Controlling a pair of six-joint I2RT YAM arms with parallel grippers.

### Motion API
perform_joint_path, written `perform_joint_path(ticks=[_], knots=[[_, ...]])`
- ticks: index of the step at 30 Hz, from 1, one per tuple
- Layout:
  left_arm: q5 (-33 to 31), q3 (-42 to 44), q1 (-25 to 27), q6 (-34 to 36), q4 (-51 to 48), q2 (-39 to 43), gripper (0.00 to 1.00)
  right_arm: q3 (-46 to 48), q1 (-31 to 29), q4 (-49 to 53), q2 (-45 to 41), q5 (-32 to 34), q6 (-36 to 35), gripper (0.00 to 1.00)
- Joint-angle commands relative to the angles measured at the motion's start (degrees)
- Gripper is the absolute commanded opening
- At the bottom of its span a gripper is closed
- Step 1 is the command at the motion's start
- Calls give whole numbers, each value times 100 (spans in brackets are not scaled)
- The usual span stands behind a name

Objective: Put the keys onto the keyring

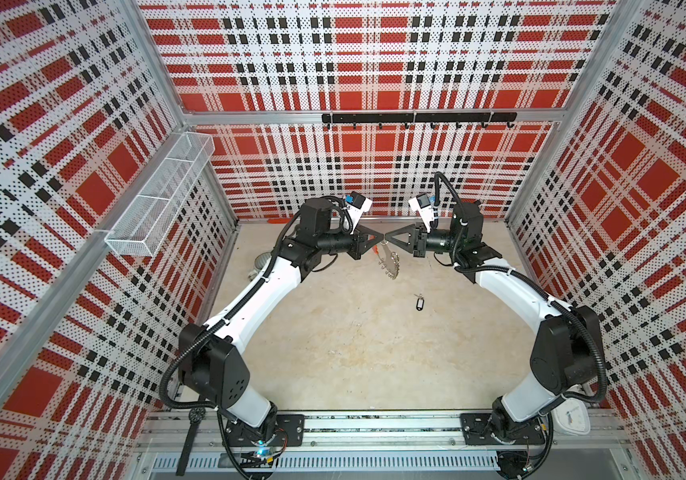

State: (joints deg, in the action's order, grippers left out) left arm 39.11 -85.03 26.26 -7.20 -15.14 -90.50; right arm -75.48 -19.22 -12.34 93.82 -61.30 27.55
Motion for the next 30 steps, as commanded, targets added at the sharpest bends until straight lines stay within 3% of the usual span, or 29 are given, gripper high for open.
perform_joint_path(ticks=[1,10,11,12,13,16,19,25,30], knots=[[157,-272,81,60,151,-65,0,-121,-95,-206,57,-130,24,0],[105,-110,22,-300,620,23,1,35,-162,-878,-31,139,465,0],[25,-3,-38,-505,835,84,24,118,-171,-1107,-87,310,643,0],[-49,165,-119,-765,1160,171,38,243,-175,-1422,-147,512,792,0],[-135,378,-210,-1073,1512,264,46,379,-173,-1750,-200,690,943,0],[-249,1383,-594,-2214,3122,701,49,791,-173,-2955,-284,1146,1517,0],[-243,2147,-845,-3022,4298,968,41,1073,-185,-4202,-209,1393,2187,0],[-41,2324,-622,-3051,4486,880,40,1127,-225,-6045,197,1464,3430,0],[143,2204,-404,-3006,4617,714,43,984,-294,-6492,453,1331,3868,0]])
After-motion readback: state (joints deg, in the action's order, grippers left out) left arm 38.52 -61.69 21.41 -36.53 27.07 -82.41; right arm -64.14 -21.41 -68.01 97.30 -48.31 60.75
